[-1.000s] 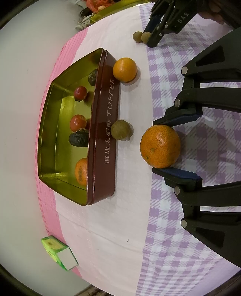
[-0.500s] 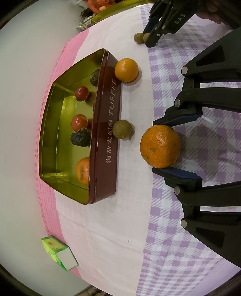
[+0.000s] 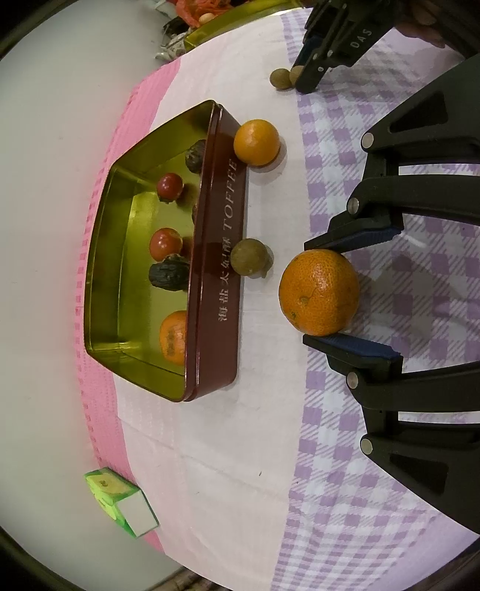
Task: Organize fruits
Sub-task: 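Carry the mandarin and the limes over the red tin with both grippers, then lower both fruits into the tin and open both grippers, then withdraw both grippers from the tin back over the loose fruits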
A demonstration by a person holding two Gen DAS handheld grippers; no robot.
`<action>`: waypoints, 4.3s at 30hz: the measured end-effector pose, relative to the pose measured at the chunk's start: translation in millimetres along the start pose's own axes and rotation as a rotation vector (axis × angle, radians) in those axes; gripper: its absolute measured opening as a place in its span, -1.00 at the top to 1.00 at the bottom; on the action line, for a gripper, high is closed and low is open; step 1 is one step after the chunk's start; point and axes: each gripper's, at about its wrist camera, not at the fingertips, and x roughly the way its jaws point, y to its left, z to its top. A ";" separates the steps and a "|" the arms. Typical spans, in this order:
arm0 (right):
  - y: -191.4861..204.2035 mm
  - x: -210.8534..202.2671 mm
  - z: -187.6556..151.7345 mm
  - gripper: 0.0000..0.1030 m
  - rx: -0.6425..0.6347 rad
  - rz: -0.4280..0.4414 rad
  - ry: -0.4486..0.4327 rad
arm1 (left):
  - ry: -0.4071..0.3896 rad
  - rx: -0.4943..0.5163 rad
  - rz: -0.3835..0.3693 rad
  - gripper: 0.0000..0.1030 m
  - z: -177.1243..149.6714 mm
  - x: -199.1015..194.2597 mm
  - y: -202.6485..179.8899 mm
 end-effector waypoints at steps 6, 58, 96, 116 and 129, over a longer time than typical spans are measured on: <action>3.5 -11.1 2.9 0.55 0.002 0.018 -0.025 | -0.019 -0.004 -0.001 0.16 2.7 -7.9 2.7; 81.8 10.2 104.3 0.54 -0.173 0.136 -0.071 | -0.079 0.066 0.025 0.16 94.4 17.8 19.7; 78.0 -6.3 104.0 0.42 -0.139 0.140 -0.075 | -0.113 0.074 0.039 -0.24 86.7 -0.9 9.8; 43.9 -26.4 25.9 0.37 -0.055 0.131 -0.034 | -0.084 -0.008 0.068 -0.24 6.7 -26.4 34.3; 56.6 -5.8 10.9 0.37 -0.085 0.119 0.016 | -0.049 -0.015 0.090 -0.24 -12.7 -15.0 39.6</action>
